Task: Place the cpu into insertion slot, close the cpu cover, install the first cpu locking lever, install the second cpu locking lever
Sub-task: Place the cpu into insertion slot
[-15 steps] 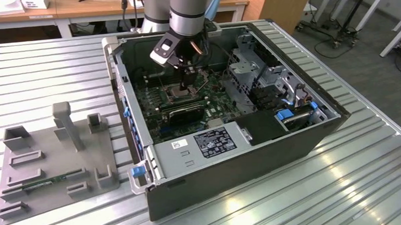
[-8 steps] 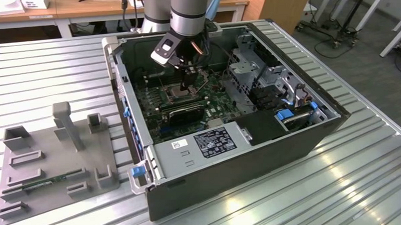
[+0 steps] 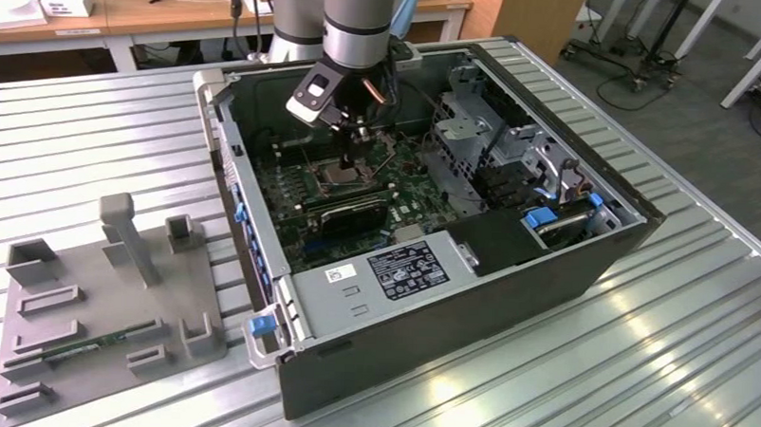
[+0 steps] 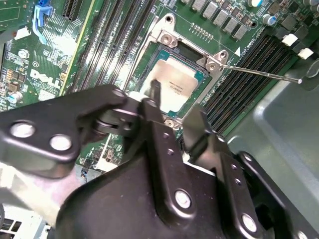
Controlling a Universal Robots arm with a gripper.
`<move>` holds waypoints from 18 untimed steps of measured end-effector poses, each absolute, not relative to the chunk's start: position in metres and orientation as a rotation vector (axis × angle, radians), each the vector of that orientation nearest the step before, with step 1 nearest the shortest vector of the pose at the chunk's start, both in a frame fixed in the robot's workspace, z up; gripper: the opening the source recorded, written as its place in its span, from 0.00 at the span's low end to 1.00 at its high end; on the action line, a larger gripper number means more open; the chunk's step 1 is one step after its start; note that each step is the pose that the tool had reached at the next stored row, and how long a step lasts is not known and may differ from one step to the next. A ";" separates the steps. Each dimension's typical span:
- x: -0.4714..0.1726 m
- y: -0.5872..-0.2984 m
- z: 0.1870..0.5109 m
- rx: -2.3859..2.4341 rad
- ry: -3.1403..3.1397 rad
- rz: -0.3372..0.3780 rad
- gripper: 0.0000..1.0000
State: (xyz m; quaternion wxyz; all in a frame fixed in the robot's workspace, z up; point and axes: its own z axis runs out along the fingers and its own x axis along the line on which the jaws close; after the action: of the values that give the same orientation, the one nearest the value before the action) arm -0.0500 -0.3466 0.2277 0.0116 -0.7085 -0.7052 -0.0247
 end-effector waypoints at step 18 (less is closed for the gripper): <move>-0.050 -0.347 0.227 -2.210 -2.199 -0.077 0.11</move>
State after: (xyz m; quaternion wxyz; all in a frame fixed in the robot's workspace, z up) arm -0.0500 -0.3466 0.2272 0.0116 -0.7085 -0.7052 -0.0247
